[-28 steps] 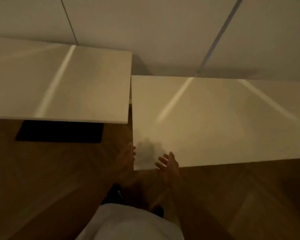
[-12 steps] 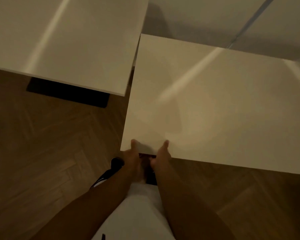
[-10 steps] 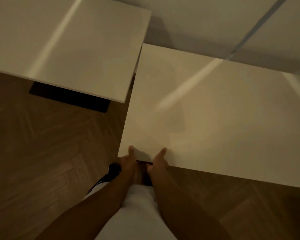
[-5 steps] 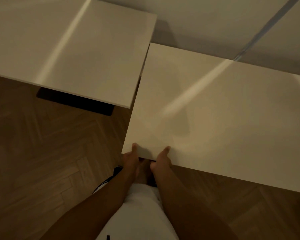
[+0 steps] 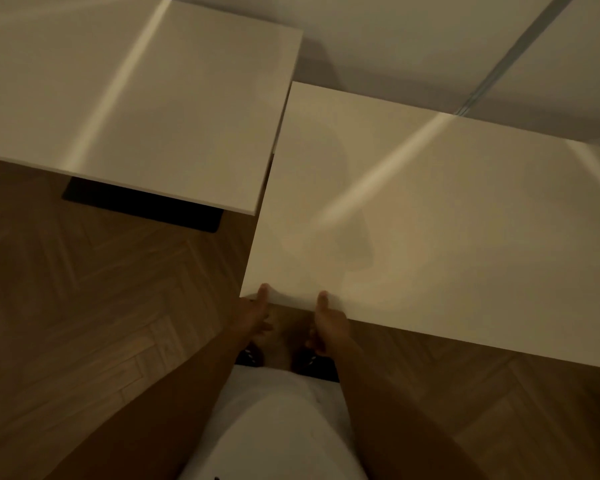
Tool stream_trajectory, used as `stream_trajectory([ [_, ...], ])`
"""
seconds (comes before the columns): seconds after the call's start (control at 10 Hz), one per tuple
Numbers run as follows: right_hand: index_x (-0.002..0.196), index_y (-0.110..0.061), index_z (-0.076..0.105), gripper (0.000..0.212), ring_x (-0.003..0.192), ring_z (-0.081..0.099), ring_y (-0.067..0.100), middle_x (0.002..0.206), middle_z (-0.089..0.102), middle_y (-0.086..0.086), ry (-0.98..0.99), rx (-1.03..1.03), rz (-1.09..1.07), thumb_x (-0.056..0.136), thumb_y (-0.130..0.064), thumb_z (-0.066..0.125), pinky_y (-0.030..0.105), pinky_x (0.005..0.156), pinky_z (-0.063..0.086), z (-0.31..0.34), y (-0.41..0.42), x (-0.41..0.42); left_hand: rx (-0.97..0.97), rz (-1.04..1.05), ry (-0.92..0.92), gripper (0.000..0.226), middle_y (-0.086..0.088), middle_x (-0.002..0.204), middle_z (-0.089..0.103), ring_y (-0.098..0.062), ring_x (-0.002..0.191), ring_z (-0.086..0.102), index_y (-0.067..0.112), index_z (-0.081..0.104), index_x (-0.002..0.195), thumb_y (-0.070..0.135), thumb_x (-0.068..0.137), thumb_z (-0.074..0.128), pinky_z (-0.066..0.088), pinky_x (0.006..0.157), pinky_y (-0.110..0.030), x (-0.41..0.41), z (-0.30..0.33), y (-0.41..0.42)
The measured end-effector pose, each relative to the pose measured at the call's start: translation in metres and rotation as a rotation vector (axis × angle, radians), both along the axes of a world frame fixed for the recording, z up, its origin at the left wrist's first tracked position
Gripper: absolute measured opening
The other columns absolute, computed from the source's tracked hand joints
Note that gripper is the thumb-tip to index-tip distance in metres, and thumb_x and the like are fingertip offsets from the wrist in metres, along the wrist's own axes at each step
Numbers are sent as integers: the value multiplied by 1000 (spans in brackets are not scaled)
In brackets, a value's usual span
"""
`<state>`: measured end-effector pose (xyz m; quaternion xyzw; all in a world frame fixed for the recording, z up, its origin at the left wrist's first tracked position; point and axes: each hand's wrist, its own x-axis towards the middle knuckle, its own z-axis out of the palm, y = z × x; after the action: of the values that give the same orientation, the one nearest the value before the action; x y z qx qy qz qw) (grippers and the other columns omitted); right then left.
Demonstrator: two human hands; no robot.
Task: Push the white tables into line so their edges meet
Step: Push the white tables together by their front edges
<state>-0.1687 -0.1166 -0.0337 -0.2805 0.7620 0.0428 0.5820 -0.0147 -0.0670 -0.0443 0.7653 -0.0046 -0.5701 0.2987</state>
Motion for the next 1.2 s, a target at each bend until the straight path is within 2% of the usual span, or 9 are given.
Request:
stream_trajectory([
  [0.1,106,-6,68,64,91,68,28,100,71,12,192,-266,336,100,-61,35,38,86,55,8,10,-19,61,-202,-399,75,-13,115,68,-26,88,66,0,63,121,68,91,53,51,83,-35,6,2,20],
  [0.2,103,-11,69,35,90,67,23,93,69,6,230,-606,464,104,-39,47,29,73,47,15,13,-19,-127,-487,-684,22,-3,83,63,-24,78,60,10,63,95,30,99,57,44,69,-33,5,8,24],
  [0.3,110,-18,64,25,98,61,19,102,66,1,143,-833,517,97,-39,61,31,78,50,12,11,-12,-502,-624,-951,9,-2,87,61,-15,75,55,11,62,89,19,91,66,50,68,-30,-4,16,18],
  [0.4,137,-19,55,49,129,46,23,139,54,5,75,-877,689,94,-38,66,37,105,43,1,8,-14,-571,-954,-1045,50,-16,128,62,-37,116,61,11,60,123,29,81,81,53,92,-47,-4,-9,13],
  [0.5,152,-19,40,65,149,25,29,161,32,9,104,-943,929,95,-42,62,44,118,30,-10,5,-23,-547,-1237,-1072,78,-13,158,34,-42,146,34,19,33,150,55,88,65,41,111,-55,7,-27,11],
  [0.6,158,-20,26,70,155,6,29,168,14,9,119,-926,1054,98,-46,55,44,125,16,-23,1,-28,-528,-1345,-1051,87,-12,162,22,-48,148,25,21,21,152,59,88,65,39,112,-60,9,-31,7],
  [0.7,160,-21,13,77,154,-10,27,167,-4,5,185,-951,1143,99,-59,41,39,123,-2,-32,1,-27,-528,-1358,-1023,85,-5,168,-5,-39,154,-7,29,3,158,81,92,15,6,123,-54,12,-44,10],
  [0.9,160,-24,10,76,154,-7,31,167,-2,6,249,-981,1204,96,-65,22,39,123,-6,-50,-2,-28,-614,-1336,-1112,80,1,168,-12,-33,155,-10,35,-15,159,72,98,23,12,123,-53,27,-62,5],
  [1.2,156,-15,32,70,151,18,42,164,27,12,319,-1018,1293,103,-60,20,53,119,16,-56,-2,-27,-656,-1338,-1156,66,-21,158,38,-49,145,31,14,36,153,59,105,28,30,116,-59,30,-63,-1],
])
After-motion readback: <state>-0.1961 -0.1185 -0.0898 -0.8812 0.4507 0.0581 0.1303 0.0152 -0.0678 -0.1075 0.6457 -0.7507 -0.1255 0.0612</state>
